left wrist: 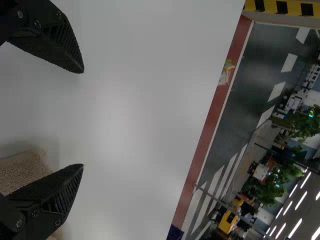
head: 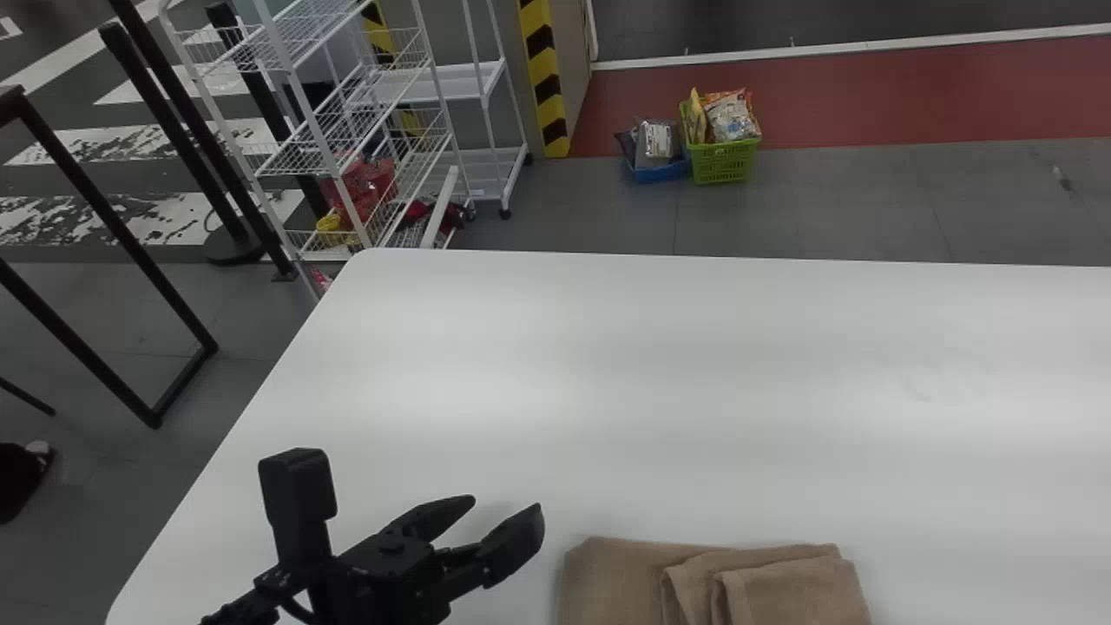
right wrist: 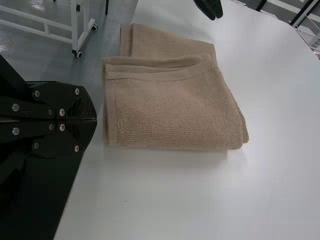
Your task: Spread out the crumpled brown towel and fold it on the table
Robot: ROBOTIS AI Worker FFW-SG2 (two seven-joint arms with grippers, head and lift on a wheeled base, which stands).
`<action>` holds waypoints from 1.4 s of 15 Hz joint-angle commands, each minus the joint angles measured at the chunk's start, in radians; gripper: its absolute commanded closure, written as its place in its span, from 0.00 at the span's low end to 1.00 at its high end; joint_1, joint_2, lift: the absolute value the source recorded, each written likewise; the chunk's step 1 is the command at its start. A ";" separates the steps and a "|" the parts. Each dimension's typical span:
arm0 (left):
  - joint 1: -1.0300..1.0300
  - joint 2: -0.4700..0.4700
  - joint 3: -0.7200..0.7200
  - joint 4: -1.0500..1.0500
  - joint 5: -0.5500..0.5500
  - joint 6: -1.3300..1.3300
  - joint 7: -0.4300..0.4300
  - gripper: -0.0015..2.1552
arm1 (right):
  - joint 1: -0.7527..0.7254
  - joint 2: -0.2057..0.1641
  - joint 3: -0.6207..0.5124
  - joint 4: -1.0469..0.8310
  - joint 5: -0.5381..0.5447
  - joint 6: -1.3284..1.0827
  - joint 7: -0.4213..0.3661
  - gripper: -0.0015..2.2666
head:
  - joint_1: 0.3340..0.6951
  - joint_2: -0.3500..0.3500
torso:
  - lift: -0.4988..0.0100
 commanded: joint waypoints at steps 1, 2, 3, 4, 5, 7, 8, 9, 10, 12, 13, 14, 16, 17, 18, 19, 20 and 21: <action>0.002 -0.001 0.002 -0.004 0.002 0.000 -0.001 0.08 | -0.024 0.001 -0.006 0.025 0.002 0.027 -0.003 0.86 | 1.00 0.83 | 0.73; 0.004 -0.001 0.002 -0.007 0.002 0.000 -0.001 0.08 | -0.038 0.001 -0.009 0.040 0.005 0.027 -0.004 0.86 | 1.00 0.82 | 0.73; 0.004 -0.001 0.002 -0.007 0.002 0.000 -0.001 0.08 | -0.052 0.001 -0.014 0.054 0.005 0.027 -0.004 0.86 | 1.00 0.81 | 0.73; 0.005 -0.001 0.002 -0.008 0.002 0.000 -0.001 0.08 | -0.064 0.001 -0.016 0.063 0.005 0.027 -0.012 0.86 | 1.00 0.80 | 0.73; 0.005 -0.001 0.000 -0.011 0.002 0.000 -0.001 0.08 | -0.076 0.001 -0.019 0.074 0.005 0.027 -0.015 0.86 | 1.00 0.80 | 0.73; 0.007 -0.003 0.000 -0.014 0.002 0.000 -0.001 0.08 | -0.104 0.001 -0.026 0.094 0.005 0.027 -0.027 0.86 | 1.00 0.77 | 0.73; 0.010 -0.003 0.000 -0.016 0.002 0.000 -0.001 0.08 | -0.124 0.001 -0.031 0.103 0.005 0.027 -0.029 0.86 | 1.00 0.76 | 0.73; 0.013 -0.003 0.000 -0.017 0.002 0.000 -0.003 0.08 | -0.153 0.001 -0.032 0.112 0.005 0.027 -0.032 0.86 | 1.00 0.76 | 0.73; 0.015 -0.003 0.000 -0.022 0.003 0.000 -0.003 0.08 | -0.186 0.001 -0.032 0.126 0.003 0.027 -0.044 0.86 | 1.00 0.75 | 0.73; 0.024 -0.003 0.002 -0.031 0.010 0.009 -0.003 0.08 | -0.268 0.001 -0.032 0.189 0.002 0.027 -0.052 0.86 | 1.00 0.72 | 0.73; 0.027 -0.003 0.002 -0.036 0.011 0.009 -0.003 0.08 | -0.308 0.001 -0.034 0.235 0.000 0.027 -0.055 0.86 | 1.00 0.71 | 0.73; 0.028 -0.003 0.002 -0.040 0.016 0.009 -0.006 0.08 | -0.335 0.001 -0.034 0.273 0.000 0.027 -0.058 0.86 | 1.00 0.70 | 0.73; 0.030 -0.003 0.009 -0.042 0.020 0.009 -0.015 0.08 | -0.394 0.001 -0.032 0.356 -0.007 0.027 -0.058 0.86 | 1.00 0.69 | 0.73; 0.033 -0.003 0.014 -0.043 0.023 0.009 -0.015 0.08 | -0.415 0.001 -0.031 0.385 -0.009 0.027 -0.058 0.86 | 1.00 0.68 | 0.73; 0.033 -0.003 0.014 -0.043 0.022 0.009 -0.015 0.08 | -0.438 0.001 -0.029 0.407 -0.009 0.027 -0.058 0.86 | 1.00 0.69 | 0.73; 0.033 -0.003 0.014 -0.043 0.022 0.009 -0.015 0.08 | -0.467 0.001 -0.028 0.433 -0.009 0.027 -0.058 0.86 | 1.00 0.69 | 0.73; 0.033 -0.003 0.014 -0.043 0.022 0.009 -0.017 0.08 | -0.496 0.001 -0.023 0.462 -0.010 0.027 -0.058 0.86 | 1.00 0.69 | 0.73; 0.033 -0.003 0.013 -0.043 0.022 0.012 -0.017 0.08 | -0.515 0.001 -0.023 0.483 -0.010 0.027 -0.058 0.86 | 1.00 0.70 | 0.73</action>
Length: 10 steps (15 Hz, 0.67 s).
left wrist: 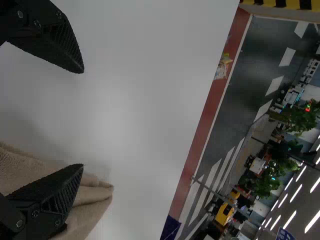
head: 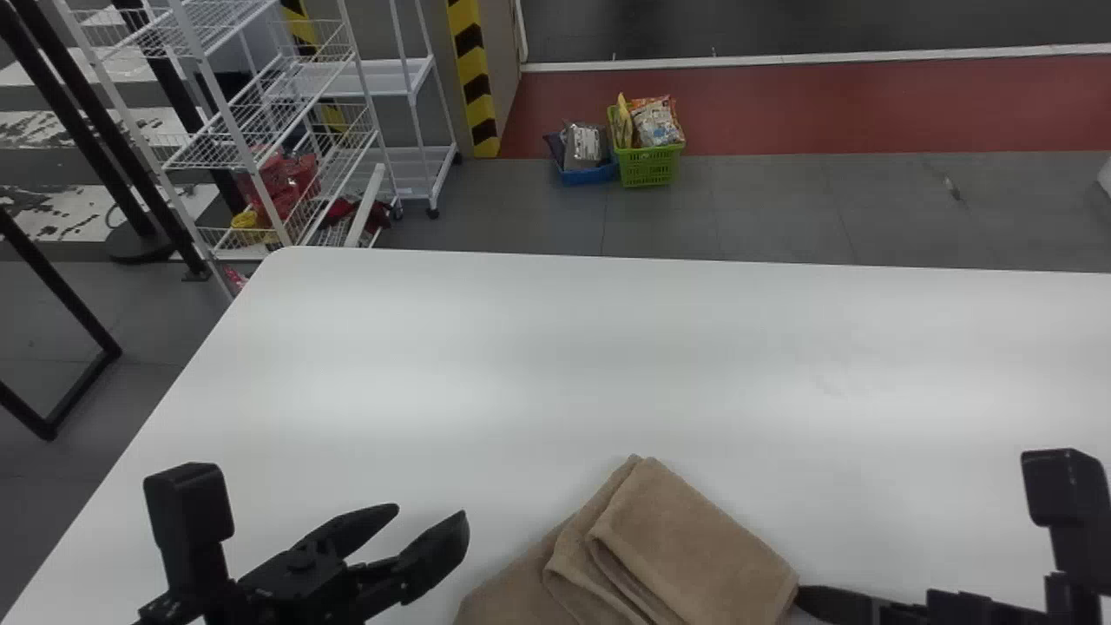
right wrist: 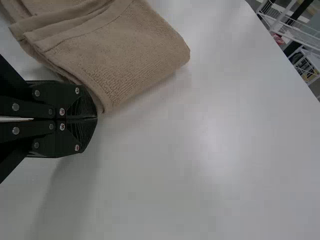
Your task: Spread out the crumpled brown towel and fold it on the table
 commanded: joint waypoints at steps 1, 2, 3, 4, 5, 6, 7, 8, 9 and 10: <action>0.000 0.001 -0.003 -0.002 -0.002 -0.001 -0.001 0.08 | -0.051 0.001 0.006 0.055 0.000 0.027 0.000 0.86 | 1.00 0.70 | 0.73; 0.000 0.001 0.000 -0.008 -0.002 0.005 -0.001 0.08 | -0.069 0.001 0.016 0.070 0.000 0.027 0.000 0.86 | 1.00 0.70 | 0.73; -0.001 0.001 0.002 -0.009 -0.002 0.011 -0.001 0.08 | -0.084 0.001 0.022 0.079 0.000 0.027 -0.002 0.86 | 1.00 0.70 | 0.73; -0.003 0.001 0.002 -0.009 -0.002 0.014 -0.001 0.08 | -0.106 0.001 0.028 0.088 0.000 0.027 -0.006 0.86 | 1.00 0.70 | 0.73; -0.008 0.001 0.003 -0.009 -0.002 0.036 -0.002 0.08 | -0.129 0.001 0.036 0.096 0.000 0.027 -0.016 0.86 | 1.00 0.71 | 0.73; -0.012 0.001 0.002 -0.008 -0.002 0.039 -0.005 0.08 | -0.152 0.001 0.040 0.105 0.000 0.027 -0.017 0.86 | 1.00 0.71 | 0.73; -0.017 0.001 0.000 -0.008 -0.003 0.039 -0.005 0.08 | -0.169 0.001 0.039 0.108 0.000 0.027 -0.019 0.86 | 1.00 0.71 | 0.73; -0.021 0.001 0.002 -0.008 -0.005 0.045 -0.005 0.08 | -0.176 0.001 0.037 0.104 -0.011 0.027 -0.019 0.86 | 1.00 0.71 | 0.73; -0.021 0.001 0.006 -0.009 -0.005 0.057 -0.005 0.08 | -0.176 0.001 0.037 0.087 -0.045 0.027 -0.020 0.86 | 1.00 0.71 | 0.73; -0.021 0.001 0.011 -0.008 -0.005 0.060 -0.005 0.08 | -0.159 0.001 0.040 0.048 -0.069 0.027 -0.025 0.86 | 1.00 0.71 | 0.73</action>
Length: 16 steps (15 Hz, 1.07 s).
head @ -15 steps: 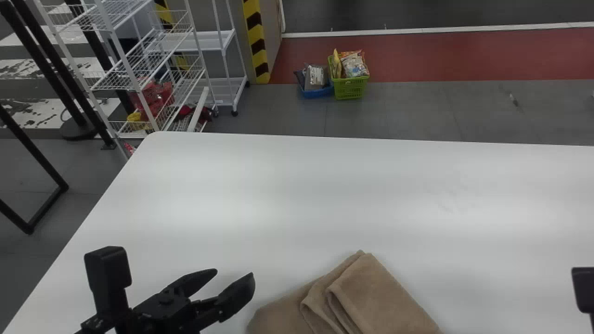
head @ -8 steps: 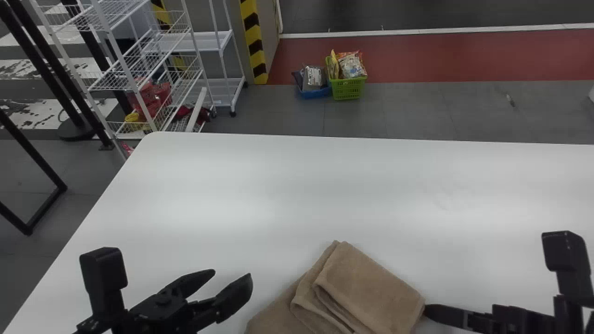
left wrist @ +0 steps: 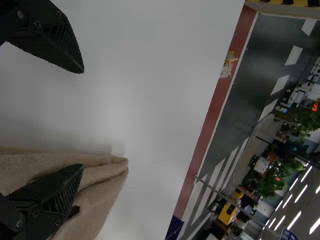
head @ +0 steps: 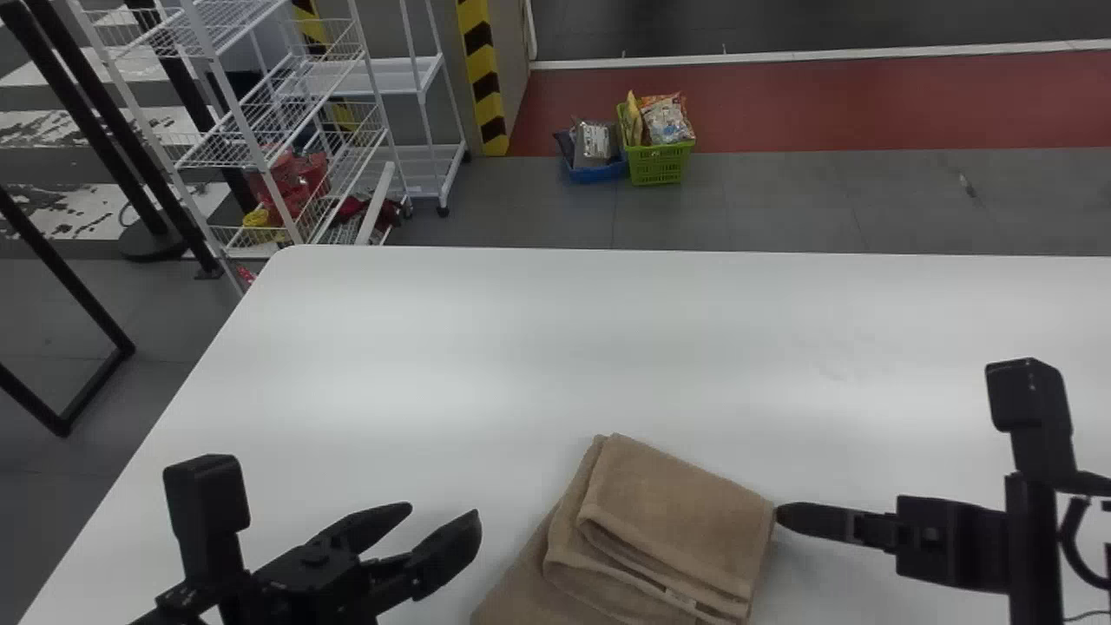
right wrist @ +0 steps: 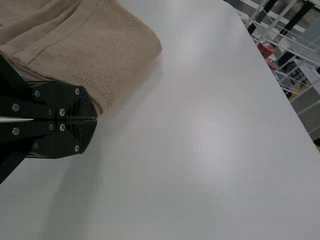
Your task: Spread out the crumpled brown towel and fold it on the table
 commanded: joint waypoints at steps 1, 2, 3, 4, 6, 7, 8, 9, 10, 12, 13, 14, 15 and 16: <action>-0.003 0.000 0.008 0.002 0.001 0.008 0.000 0.08 | 0.016 0.001 0.002 -0.055 -0.038 0.027 -0.002 0.86 | 1.00 0.72 | 0.73; -0.007 0.000 0.009 0.002 0.001 0.011 0.000 0.08 | 0.010 0.001 0.002 -0.054 -0.039 0.027 -0.004 0.86 | 1.00 0.73 | 0.73; -0.012 0.000 0.005 0.000 0.001 0.011 0.000 0.08 | -0.004 0.001 0.002 -0.049 -0.038 0.027 -0.014 0.86 | 1.00 0.74 | 0.73; -0.015 0.000 -0.006 -0.001 0.000 0.011 0.000 0.08 | -0.019 0.001 0.004 -0.035 -0.035 0.027 -0.021 0.86 | 1.00 0.75 | 0.73; -0.018 0.000 -0.012 -0.004 0.000 0.018 0.000 0.08 | -0.019 0.001 0.004 -0.034 -0.032 0.027 -0.024 0.86 | 1.00 0.73 | 0.73; -0.016 0.000 -0.007 -0.007 0.001 0.036 0.000 0.08 | -0.019 0.001 0.002 -0.037 -0.038 0.027 -0.022 0.86 | 1.00 0.73 | 0.73; -0.016 0.000 0.002 -0.010 0.001 0.042 -0.006 0.08 | -0.009 0.001 0.002 -0.066 -0.039 0.027 -0.022 0.86 | 1.00 0.72 | 0.73; -0.013 0.000 0.009 -0.018 0.004 0.048 -0.008 0.08 | 0.011 0.001 0.001 -0.117 -0.039 0.027 -0.021 0.86 | 1.00 0.72 | 0.73; -0.013 0.000 0.023 -0.023 0.015 0.060 -0.008 0.08 | 0.031 0.001 -0.001 -0.150 -0.033 0.027 -0.021 0.86 | 1.00 0.72 | 0.73; -0.016 0.000 0.035 -0.033 0.024 0.088 -0.009 0.08 | 0.045 0.001 -0.015 -0.193 -0.027 0.027 -0.017 0.86 | 1.00 0.73 | 0.73; -0.016 0.000 0.035 -0.033 0.024 0.091 -0.011 0.08 | 0.065 0.001 -0.019 -0.216 -0.013 0.027 -0.019 0.86 | 1.00 0.73 | 0.73; -0.020 0.000 0.035 -0.033 0.024 0.097 -0.009 0.08 | 0.083 0.001 -0.019 -0.222 0.008 0.027 -0.019 0.86 | 1.00 0.73 | 0.73; -0.024 0.000 0.034 -0.033 0.024 0.100 -0.009 0.08 | 0.099 0.001 -0.027 -0.229 0.018 0.027 -0.021 0.86 | 1.00 0.73 | 0.73; -0.026 0.000 0.034 -0.033 0.024 0.103 -0.009 0.08 | 0.111 0.001 -0.027 -0.226 0.041 0.027 -0.022 0.86 | 1.00 0.71 | 0.73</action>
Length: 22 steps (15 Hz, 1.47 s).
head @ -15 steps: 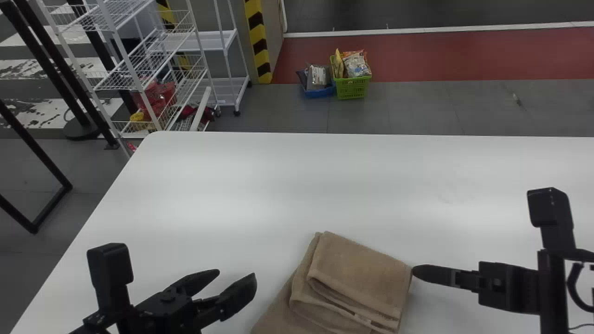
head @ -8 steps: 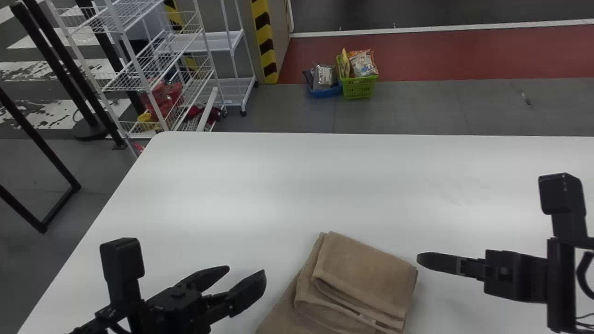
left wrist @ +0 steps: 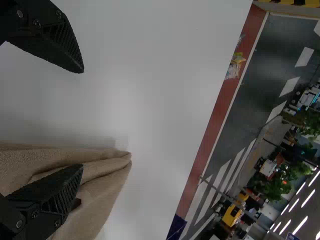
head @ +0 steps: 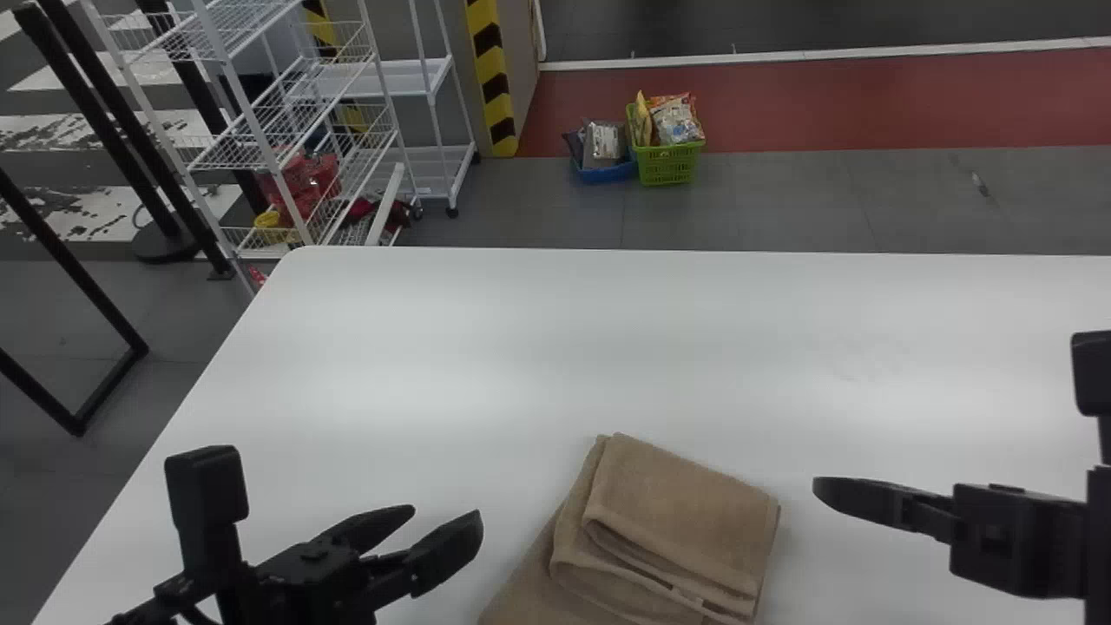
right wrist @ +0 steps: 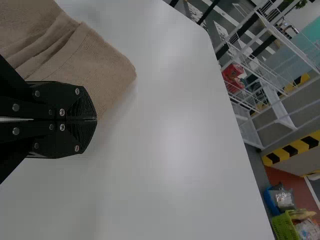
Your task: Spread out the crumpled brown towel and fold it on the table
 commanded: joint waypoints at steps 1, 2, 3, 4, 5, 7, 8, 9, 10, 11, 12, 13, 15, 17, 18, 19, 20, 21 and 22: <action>-0.006 0.000 -0.002 0.000 0.000 0.008 0.000 0.08 | 0.030 0.001 0.003 0.012 0.059 0.027 -0.001 0.86 | 1.00 0.70 | 0.73; -0.006 0.000 -0.002 0.000 0.000 0.008 0.000 0.08 | 0.041 0.001 0.007 0.035 0.076 0.027 0.001 0.86 | 1.00 0.69 | 0.73; -0.006 0.000 -0.002 0.000 0.000 0.008 0.000 0.08 | 0.044 0.001 0.007 0.056 0.079 0.027 0.001 0.86 | 1.00 0.67 | 0.73; -0.008 0.000 -0.001 0.000 0.000 0.008 0.000 0.08 | 0.046 0.001 0.007 0.070 0.082 0.027 0.001 0.86 | 1.00 0.66 | 0.73; -0.008 0.000 -0.001 0.000 0.000 0.014 0.000 0.08 | 0.044 0.001 0.013 0.082 0.082 0.027 0.001 0.86 | 1.00 0.66 | 0.73; -0.010 0.000 -0.004 0.000 0.000 0.014 0.002 0.08 | 0.041 0.001 0.038 0.101 0.082 0.027 -0.002 0.86 | 1.00 0.66 | 0.73; -0.010 0.000 -0.006 0.000 0.000 0.014 0.002 0.08 | 0.038 0.001 0.052 0.101 0.082 0.027 -0.002 0.86 | 1.00 0.67 | 0.73; -0.010 -0.001 -0.006 0.000 0.000 0.014 0.002 0.08 | 0.033 0.001 0.062 0.101 0.082 0.027 -0.010 0.86 | 1.00 0.68 | 0.73; -0.010 -0.001 -0.004 0.000 0.000 0.014 0.002 0.08 | 0.029 0.001 0.072 0.101 0.080 0.027 -0.019 0.86 | 1.00 0.69 | 0.73; -0.010 -0.001 -0.004 0.000 0.000 0.014 0.002 0.08 | 0.024 0.001 0.081 0.099 0.077 0.027 -0.033 0.86 | 1.00 0.69 | 0.73; -0.010 -0.001 -0.004 0.001 0.000 0.014 0.002 0.08 | 0.017 0.001 0.087 0.101 0.077 0.027 -0.036 0.86 | 1.00 0.70 | 0.73; -0.010 -0.001 -0.004 0.001 0.000 0.014 0.002 0.08 | 0.009 0.001 0.089 0.104 0.076 0.027 -0.036 0.86 | 1.00 0.71 | 0.73; -0.013 -0.001 -0.004 0.007 0.000 0.014 0.002 0.08 | -0.002 0.001 0.096 0.122 0.073 0.027 -0.039 0.86 | 1.00 0.72 | 0.73; -0.017 -0.001 -0.006 0.011 0.000 0.014 0.002 0.08 | -0.005 0.001 0.104 0.145 0.053 0.027 -0.061 0.86 | 1.00 0.73 | 0.73; -0.019 -0.001 -0.006 0.011 0.000 0.014 0.000 0.08 | -0.017 0.001 0.105 0.164 0.051 0.027 -0.064 0.86 | 1.00 0.73 | 0.73; -0.019 -0.001 -0.006 0.011 0.000 0.014 0.000 0.08 | -0.031 0.001 0.105 0.191 0.050 0.027 -0.068 0.86 | 1.00 0.73 | 0.73; -0.019 -0.001 -0.006 0.011 0.002 0.014 0.000 0.08 | -0.042 0.001 0.107 0.214 0.041 0.027 -0.079 0.86 | 1.00 0.74 | 0.73; -0.019 -0.001 -0.006 0.009 0.002 0.014 -0.003 0.08 | -0.054 0.001 0.107 0.237 0.028 0.027 -0.082 0.86 | 1.00 0.74 | 0.73; -0.019 -0.001 -0.006 0.009 0.002 0.014 -0.003 0.08 | -0.066 0.001 0.107 0.250 0.021 0.027 -0.088 0.86 | 1.00 0.74 | 0.73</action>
